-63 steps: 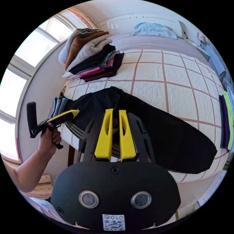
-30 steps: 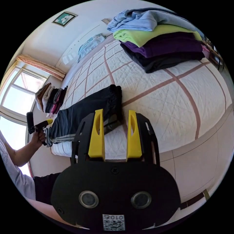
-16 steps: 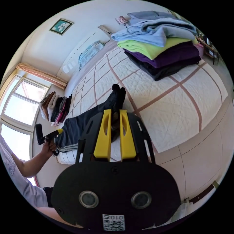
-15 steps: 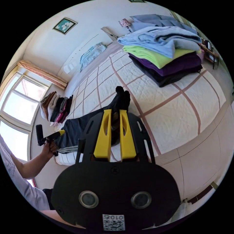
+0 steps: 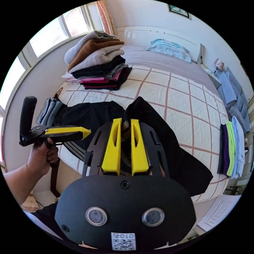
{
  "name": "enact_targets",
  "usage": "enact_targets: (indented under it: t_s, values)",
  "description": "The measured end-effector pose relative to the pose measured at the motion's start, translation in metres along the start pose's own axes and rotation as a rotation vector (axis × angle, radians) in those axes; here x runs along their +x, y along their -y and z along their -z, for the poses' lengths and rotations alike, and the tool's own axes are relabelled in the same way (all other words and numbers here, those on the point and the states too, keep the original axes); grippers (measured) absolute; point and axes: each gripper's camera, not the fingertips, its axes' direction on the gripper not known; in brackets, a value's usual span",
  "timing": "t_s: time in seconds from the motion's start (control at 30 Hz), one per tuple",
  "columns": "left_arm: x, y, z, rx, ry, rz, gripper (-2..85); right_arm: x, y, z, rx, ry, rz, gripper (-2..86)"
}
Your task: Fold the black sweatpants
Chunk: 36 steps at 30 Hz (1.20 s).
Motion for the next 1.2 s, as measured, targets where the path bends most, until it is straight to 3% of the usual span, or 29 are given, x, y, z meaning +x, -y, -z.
enact_targets:
  t_s: [0.13, 0.27, 0.4, 0.5, 0.6, 0.7, 0.73, 0.77, 0.83, 0.97, 1.2]
  values:
    - [-0.037, -0.025, 0.011, 0.003, 0.035, 0.092, -0.1, -0.023, 0.027, -0.034, -0.119, -0.006, 0.063, 7.4]
    - [-0.05, -0.033, 0.009, 0.007, 0.049, 0.131, -0.1, -0.032, 0.036, -0.065, -0.277, 0.247, 0.229, 8.7]
    - [-0.043, -0.024, -0.005, -0.015, 0.023, 0.077, -0.1, 0.007, 0.02, -0.017, -0.14, 0.368, 0.189, 8.4]
    - [-0.022, -0.01, -0.026, -0.061, 0.01, -0.036, -0.2, 0.07, -0.012, 0.021, -0.078, 0.306, 0.032, 7.9]
    - [0.001, 0.006, -0.058, -0.103, -0.048, -0.106, -0.2, 0.129, -0.056, 0.019, -0.141, 0.202, -0.1, 8.1]
    - [0.019, 0.022, -0.1, -0.171, -0.096, -0.115, -0.1, 0.171, -0.091, -0.025, -0.389, 0.193, -0.103, 7.3]
    - [0.028, 0.027, -0.111, -0.172, -0.11, -0.113, -0.1, 0.195, -0.097, -0.013, -0.353, 0.256, -0.158, 6.6]
    - [0.034, 0.03, -0.115, -0.168, -0.114, -0.116, -0.1, 0.222, -0.107, 0.021, -0.183, 0.251, -0.245, 6.2]
    - [0.058, 0.038, -0.129, -0.161, -0.115, -0.148, -0.1, 0.267, -0.135, 0.07, 0.001, 0.144, -0.436, 6.9]
    - [0.085, 0.041, -0.163, -0.232, -0.134, -0.172, -0.1, 0.363, -0.22, 0.108, 0.042, -0.009, -0.802, 9.8]
    - [0.11, 0.048, -0.196, -0.226, -0.172, -0.176, -0.1, 0.405, -0.224, 0.082, -0.046, 0.018, -0.732, 9.9]
